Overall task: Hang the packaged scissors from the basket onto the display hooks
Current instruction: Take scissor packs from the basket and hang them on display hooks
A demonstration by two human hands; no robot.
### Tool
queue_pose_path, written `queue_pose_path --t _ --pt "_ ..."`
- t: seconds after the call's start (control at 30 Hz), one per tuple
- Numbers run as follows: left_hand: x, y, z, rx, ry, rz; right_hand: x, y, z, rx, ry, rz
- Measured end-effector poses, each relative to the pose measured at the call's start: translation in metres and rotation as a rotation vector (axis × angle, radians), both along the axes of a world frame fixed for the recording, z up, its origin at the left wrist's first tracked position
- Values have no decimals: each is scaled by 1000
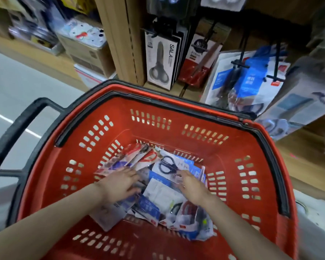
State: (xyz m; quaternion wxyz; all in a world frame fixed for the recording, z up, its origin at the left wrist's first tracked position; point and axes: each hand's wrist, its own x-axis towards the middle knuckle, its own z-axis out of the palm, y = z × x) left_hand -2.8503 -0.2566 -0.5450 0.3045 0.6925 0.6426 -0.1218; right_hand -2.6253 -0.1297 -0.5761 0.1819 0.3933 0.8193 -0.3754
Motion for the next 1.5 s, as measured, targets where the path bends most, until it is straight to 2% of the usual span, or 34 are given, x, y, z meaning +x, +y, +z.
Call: queue_pose_path --t 0.2,0.37,0.53,0.77,0.87,0.93,1.03,1.13,1.2,1.3,1.4,1.5 --pt "-11 -1 -7 -43 -118 -178 -2 -21 -47 -209 -187 -52" --pt "-12 0 0 24 -106 -156 -7 -31 -62 -127 -224 -99" --pt "-11 6 15 144 -150 92 -5 -21 -57 -86 -209 -95" --pt "-5 10 54 424 -230 425 -2 8 -14 -33 67 -413" --pt "0 6 65 563 -355 704 -7 10 21 40 268 -596" --pt "3 3 69 586 -432 956 -7 12 44 117 340 -630" --pt "8 -4 74 442 -563 1293 -3 14 73 233 427 -587" --pt "19 -12 86 195 -983 1604 5 8 93 292 477 -535" --pt "26 -18 94 21 -1183 1624 9 4 102 337 507 -513" --pt "29 -28 102 -117 -1339 1590 13 5 115 408 553 -559" --pt "23 -38 110 -104 -1405 1617 17 15 133 439 579 -655" --pt "20 -45 120 -57 -1408 1586 20 15 148 420 596 -657"
